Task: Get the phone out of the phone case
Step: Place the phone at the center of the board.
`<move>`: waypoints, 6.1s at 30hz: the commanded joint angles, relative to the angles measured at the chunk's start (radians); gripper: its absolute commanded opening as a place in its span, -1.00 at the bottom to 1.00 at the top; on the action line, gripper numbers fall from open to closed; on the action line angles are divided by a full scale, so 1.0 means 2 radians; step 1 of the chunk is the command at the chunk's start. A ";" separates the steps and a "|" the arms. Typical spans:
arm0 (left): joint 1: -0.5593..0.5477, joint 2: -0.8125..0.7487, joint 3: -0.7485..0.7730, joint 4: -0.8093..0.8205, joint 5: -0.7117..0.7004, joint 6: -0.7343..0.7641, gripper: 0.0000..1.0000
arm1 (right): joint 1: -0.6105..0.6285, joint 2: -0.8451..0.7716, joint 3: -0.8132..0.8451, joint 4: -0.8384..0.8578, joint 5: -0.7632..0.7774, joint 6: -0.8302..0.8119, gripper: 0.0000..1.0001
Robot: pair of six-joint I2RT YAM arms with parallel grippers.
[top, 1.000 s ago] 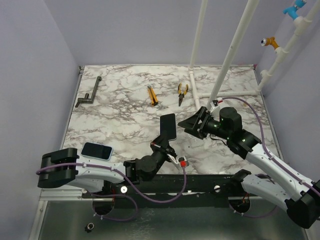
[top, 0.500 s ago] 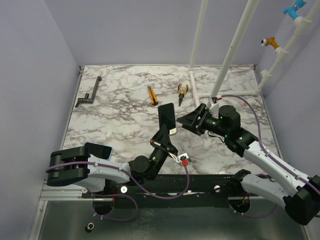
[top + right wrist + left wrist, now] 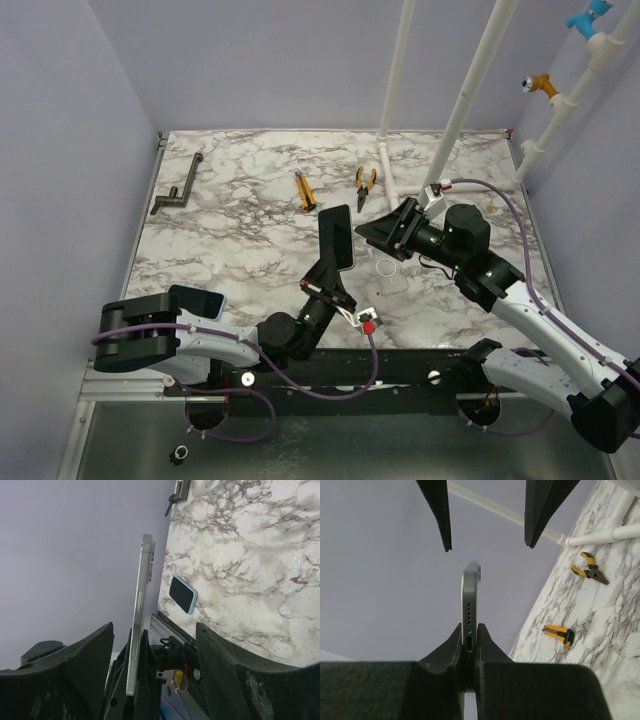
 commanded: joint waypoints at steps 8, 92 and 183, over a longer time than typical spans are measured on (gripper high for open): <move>-0.009 0.002 0.009 0.034 0.025 0.001 -1.00 | 0.001 0.050 0.022 0.044 -0.053 -0.009 0.22; 0.425 -0.171 0.121 -0.370 0.721 -1.169 0.77 | 0.001 -0.152 -0.084 0.085 -0.015 -0.173 -0.99; 0.624 0.076 0.372 -0.781 0.414 -0.991 -1.00 | 0.002 -0.106 -0.130 -0.073 0.019 -0.143 0.56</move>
